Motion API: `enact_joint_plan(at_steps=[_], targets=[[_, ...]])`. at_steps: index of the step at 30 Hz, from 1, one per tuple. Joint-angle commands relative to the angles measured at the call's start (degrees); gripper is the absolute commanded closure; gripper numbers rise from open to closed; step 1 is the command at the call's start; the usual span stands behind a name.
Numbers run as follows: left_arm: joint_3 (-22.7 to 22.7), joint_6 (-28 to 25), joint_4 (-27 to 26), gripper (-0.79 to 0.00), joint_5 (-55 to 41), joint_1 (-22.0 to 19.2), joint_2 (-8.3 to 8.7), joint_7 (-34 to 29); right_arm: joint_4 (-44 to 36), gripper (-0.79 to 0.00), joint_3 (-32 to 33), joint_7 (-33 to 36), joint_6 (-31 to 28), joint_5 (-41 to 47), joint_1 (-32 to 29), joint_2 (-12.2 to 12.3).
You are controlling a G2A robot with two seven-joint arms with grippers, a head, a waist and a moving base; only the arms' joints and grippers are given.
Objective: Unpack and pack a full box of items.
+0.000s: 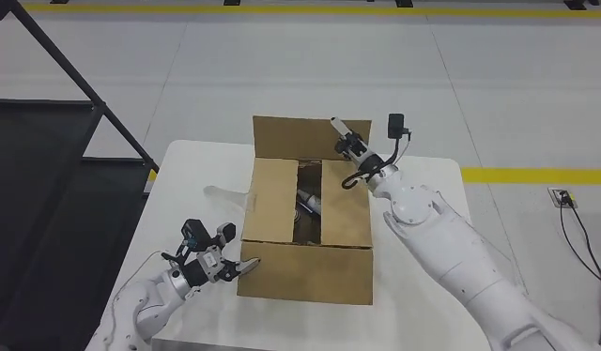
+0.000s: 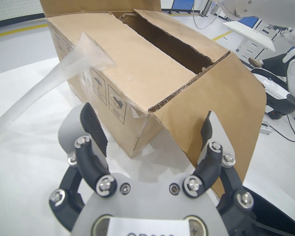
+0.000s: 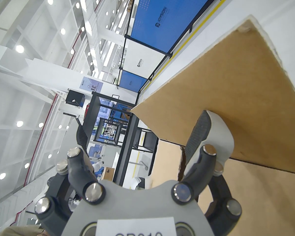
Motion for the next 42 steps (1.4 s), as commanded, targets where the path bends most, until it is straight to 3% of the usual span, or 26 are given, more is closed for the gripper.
enact_joint_plan(at_steps=[1, 4, 8, 22, 35, 42], targets=[[0.19, 0.22, -0.15, -0.785, 0.08, 0.08, 0.04, 0.01, 0.40, -0.785, -0.27, -3.16, 2.82, -1.79, 0.61, -0.68], [0.18, 0.27, -0.33, -0.785, 0.12, 0.43, 0.13, 0.39, 2.26, -0.785, -1.23, -7.41, 6.96, -3.90, 1.95, -2.16], [-0.14, 0.49, -0.56, -0.785, 0.19, 1.20, 0.30, 1.13, 7.48, -0.785, -2.37, -7.65, 10.30, -3.78, 4.64, -4.48], [-0.62, 0.08, -1.23, -0.785, 0.63, 2.30, 0.84, 2.07, 25.01, -0.785, -3.96, 3.46, 8.62, -1.67, 10.90, -11.11], [-0.03, -1.22, -1.53, -0.785, 2.02, 2.27, 1.25, 2.72, 30.98, -0.785, -2.55, 8.99, 4.72, -3.37, 12.49, -13.16], [-1.14, 0.94, -2.65, -0.785, 0.41, 3.28, 1.38, 4.95, 29.45, -0.785, 0.57, 8.27, -3.12, -1.20, 11.46, -13.00]])
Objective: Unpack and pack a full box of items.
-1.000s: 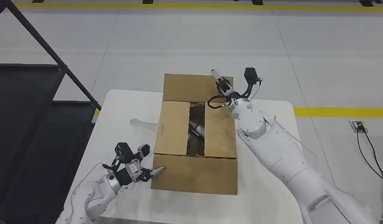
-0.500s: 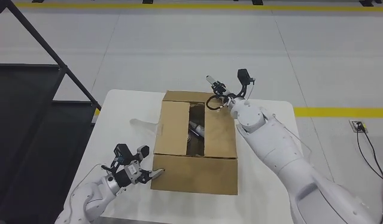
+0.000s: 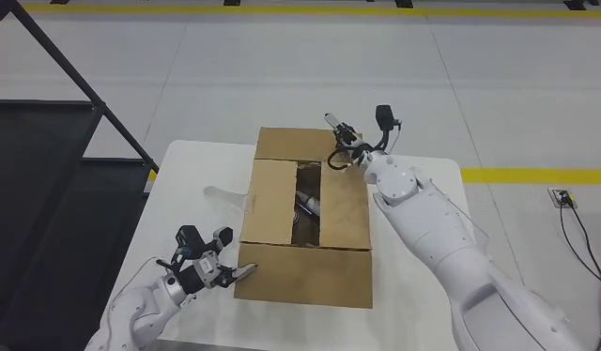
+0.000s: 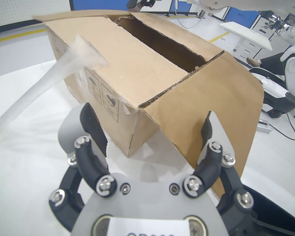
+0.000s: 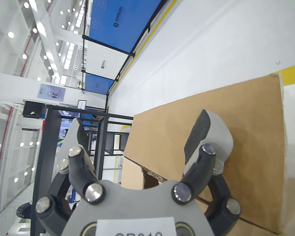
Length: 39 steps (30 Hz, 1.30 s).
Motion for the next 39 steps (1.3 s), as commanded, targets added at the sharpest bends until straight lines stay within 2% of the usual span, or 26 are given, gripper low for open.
enact_joint_plan(at_steps=[1, 4, 9, 12, 18, 26, 33, 39], targets=[[-0.48, 0.72, -0.86, -0.785, -0.38, 0.59, 0.06, 0.84, -1.14, -0.785, 0.83, 2.21, -2.78, 0.42, -0.49, 0.25], [-1.41, 2.00, -2.17, -0.785, -1.13, 1.65, 0.14, 2.21, -3.07, -0.785, 1.48, 8.05, -5.85, -0.22, -1.22, 0.87], [-3.15, 5.09, -4.00, -0.785, -2.92, 3.57, 0.21, 3.90, -6.91, -0.785, 1.55, 17.49, -6.25, -3.68, -2.43, 1.97], [-3.82, 7.86, -5.25, -0.785, -1.36, 4.60, 0.29, 3.83, -9.56, -0.785, 1.98, 21.07, -5.84, -5.08, -3.85, 2.69], [-4.31, 8.79, -6.10, -0.785, -1.23, 5.85, 0.35, 4.76, -14.65, -0.785, 3.95, 28.25, -1.31, -5.73, -6.46, 4.32], [-4.88, 10.07, -7.52, -0.785, -1.31, 6.72, 0.38, 5.97, -21.43, -0.785, 5.73, 30.57, 7.92, -7.24, -10.01, 5.53], [-5.00, 11.04, -8.59, -0.785, -1.24, 7.83, 0.36, 6.74, -23.60, -0.785, 5.33, 30.97, 11.22, -6.99, -12.07, 4.96], [-4.78, 10.93, -9.30, -0.785, -1.02, 8.67, 0.35, 7.27, -22.43, -0.785, 4.68, 31.02, 11.28, -4.93, -12.04, 3.62]])
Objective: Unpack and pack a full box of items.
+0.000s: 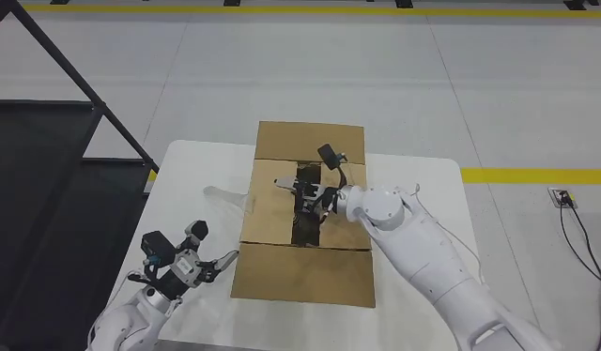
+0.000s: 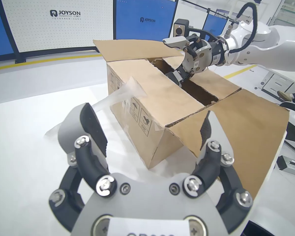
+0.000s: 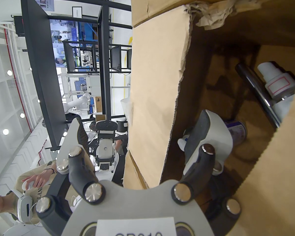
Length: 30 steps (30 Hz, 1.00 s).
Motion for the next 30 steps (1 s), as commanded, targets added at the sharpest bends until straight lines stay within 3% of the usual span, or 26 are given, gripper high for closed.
enact_joint_plan(at_steps=[1, 13, 21, 30], targets=[[0.12, 0.00, -0.35, -0.785, 0.32, 0.32, 0.00, 0.11, 0.65, -0.785, 0.23, 0.02, -0.81, 1.51, 0.07, -0.42], [1.16, 3.25, -4.30, -0.785, 5.65, 1.44, 0.02, -1.59, 2.22, -0.785, 4.08, 4.26, -5.92, 10.51, 0.63, -1.40], [4.37, 12.93, -8.46, -0.785, 13.33, 1.01, -0.48, -5.38, -0.20, -0.785, 4.70, 3.46, -6.51, 13.47, 0.37, -2.42], [8.46, 23.39, -9.94, -0.785, 14.11, -1.46, -1.69, -8.41, -1.64, -0.785, 4.43, 3.82, -9.22, 16.19, 0.07, -3.86]])
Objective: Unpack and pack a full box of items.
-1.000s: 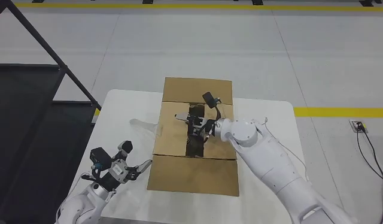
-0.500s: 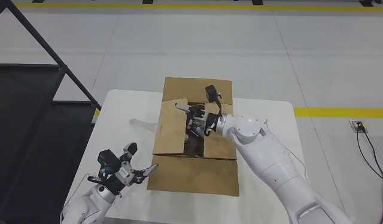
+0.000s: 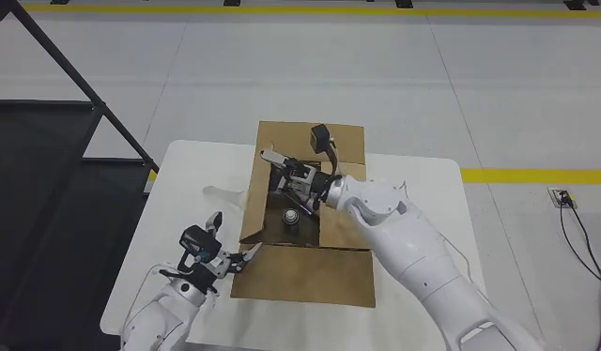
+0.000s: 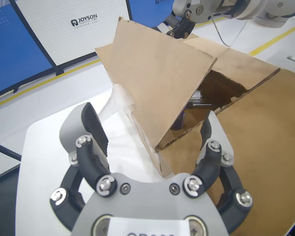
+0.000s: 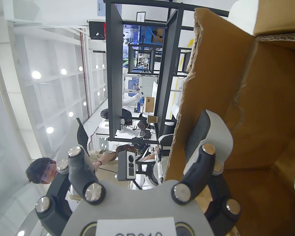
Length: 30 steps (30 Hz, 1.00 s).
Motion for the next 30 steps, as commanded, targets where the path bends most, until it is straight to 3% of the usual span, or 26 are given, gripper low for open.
enact_joint_plan(at_steps=[1, 7, 15, 30], targets=[[0.74, 2.23, 0.11, -0.785, -0.74, -0.78, -0.31, -0.38, 0.19, -0.785, -0.03, 0.56, -1.00, 0.93, 0.01, -0.35], [0.83, 6.38, 1.04, -0.785, -5.07, -2.23, -1.01, -0.11, 1.91, -0.785, -0.01, 3.46, -3.61, 3.30, 0.53, -1.28], [-2.43, 4.68, 1.54, -0.785, -8.80, -0.80, -0.94, 1.16, 5.01, -0.785, 1.30, 5.67, -6.76, 3.32, 1.23, -1.48], [-9.78, 2.61, 1.95, -0.785, -13.04, 3.88, -0.49, 1.32, 3.41, -0.785, 8.85, 5.61, -10.44, 0.96, -2.12, 1.48]])
